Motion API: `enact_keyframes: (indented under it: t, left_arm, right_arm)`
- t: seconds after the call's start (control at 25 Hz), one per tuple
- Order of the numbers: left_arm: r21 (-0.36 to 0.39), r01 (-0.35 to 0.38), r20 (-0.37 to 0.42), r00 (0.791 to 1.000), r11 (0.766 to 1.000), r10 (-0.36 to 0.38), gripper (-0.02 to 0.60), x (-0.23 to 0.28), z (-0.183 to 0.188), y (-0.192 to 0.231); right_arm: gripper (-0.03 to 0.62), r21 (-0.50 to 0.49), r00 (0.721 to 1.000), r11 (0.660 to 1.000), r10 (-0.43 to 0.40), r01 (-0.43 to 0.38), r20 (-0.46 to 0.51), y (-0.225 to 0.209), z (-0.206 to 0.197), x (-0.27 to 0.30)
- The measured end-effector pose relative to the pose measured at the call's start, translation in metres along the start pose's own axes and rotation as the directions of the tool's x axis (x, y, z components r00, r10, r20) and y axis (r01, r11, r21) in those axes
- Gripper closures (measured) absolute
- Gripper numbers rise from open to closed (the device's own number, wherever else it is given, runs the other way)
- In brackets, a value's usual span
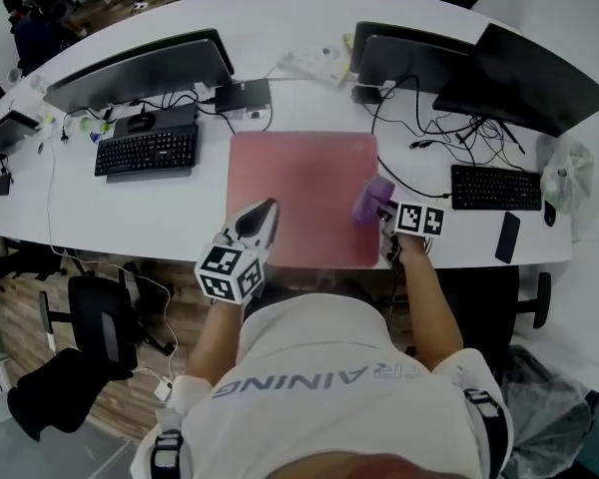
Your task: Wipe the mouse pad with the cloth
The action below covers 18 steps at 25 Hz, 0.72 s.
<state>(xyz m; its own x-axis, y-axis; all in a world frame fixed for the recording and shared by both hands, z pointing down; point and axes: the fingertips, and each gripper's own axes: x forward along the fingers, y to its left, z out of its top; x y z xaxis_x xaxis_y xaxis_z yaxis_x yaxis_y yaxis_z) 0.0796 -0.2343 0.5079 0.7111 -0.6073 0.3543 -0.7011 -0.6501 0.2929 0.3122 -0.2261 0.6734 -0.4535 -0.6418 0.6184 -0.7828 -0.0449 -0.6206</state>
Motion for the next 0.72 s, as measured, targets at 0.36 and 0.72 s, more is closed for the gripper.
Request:
enact_keyframes:
  t: [0.36, 0.72]
  left_arm:
    - [-0.052, -0.163, 0.033, 0.986, 0.985, 0.165, 0.549, -0.104, -0.004, 0.098]
    - [-0.123, -0.282, 0.006, 0.959, 0.952, 0.285, 0.549, -0.212, -0.039, 0.190]
  right_arm:
    - [0.491, -0.163, 0.966, 0.960, 0.203, -0.229, -0.161, 0.180, -0.062, 0.086]
    - [0.491, -0.198, 0.882, 0.910, 0.268, -0.363, -0.387, 0.309, -0.178, 0.186]
